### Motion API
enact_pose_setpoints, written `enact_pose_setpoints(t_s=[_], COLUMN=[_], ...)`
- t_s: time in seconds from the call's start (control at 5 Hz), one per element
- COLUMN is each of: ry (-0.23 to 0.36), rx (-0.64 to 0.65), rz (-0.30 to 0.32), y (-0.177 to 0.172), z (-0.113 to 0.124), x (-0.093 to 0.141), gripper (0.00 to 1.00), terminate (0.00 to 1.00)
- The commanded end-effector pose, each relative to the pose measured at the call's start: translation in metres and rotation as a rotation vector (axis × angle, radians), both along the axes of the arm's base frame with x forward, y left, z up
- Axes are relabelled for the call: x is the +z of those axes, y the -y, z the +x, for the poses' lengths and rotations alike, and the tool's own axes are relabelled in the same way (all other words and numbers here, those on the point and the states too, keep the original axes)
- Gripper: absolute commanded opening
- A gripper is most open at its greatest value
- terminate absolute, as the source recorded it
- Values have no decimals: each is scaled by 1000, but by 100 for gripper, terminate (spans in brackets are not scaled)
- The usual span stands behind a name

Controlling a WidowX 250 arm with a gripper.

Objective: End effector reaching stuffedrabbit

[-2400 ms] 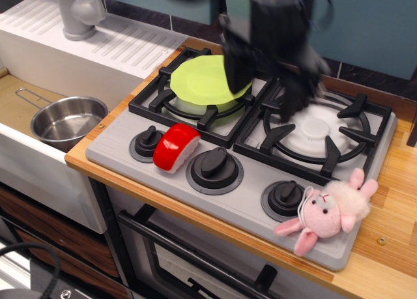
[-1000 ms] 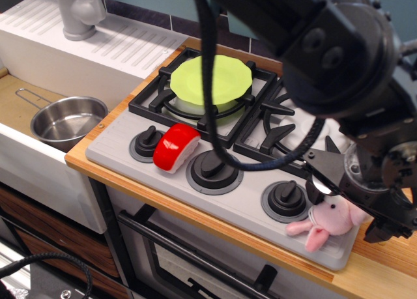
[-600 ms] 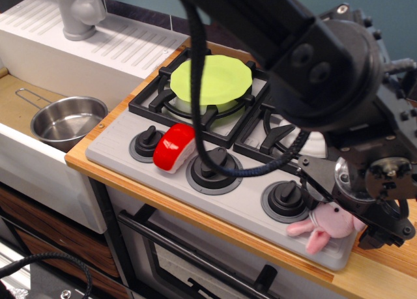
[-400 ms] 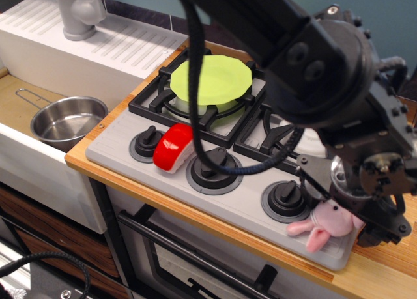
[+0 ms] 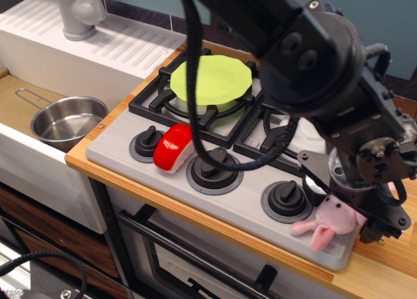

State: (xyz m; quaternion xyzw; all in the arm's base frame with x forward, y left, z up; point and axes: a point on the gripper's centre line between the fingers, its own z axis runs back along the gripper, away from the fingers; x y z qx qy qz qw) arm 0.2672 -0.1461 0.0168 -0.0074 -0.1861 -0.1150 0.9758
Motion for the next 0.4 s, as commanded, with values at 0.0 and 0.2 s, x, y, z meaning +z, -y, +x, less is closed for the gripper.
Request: enact_pose_setpoints(t_s=[0.0,0.2], ry=[5,5], rx=[12,12], rz=[-4,-4], y=[1,1], z=[6,6], x=[0,0], gripper=[100,100], terminate=[0,100])
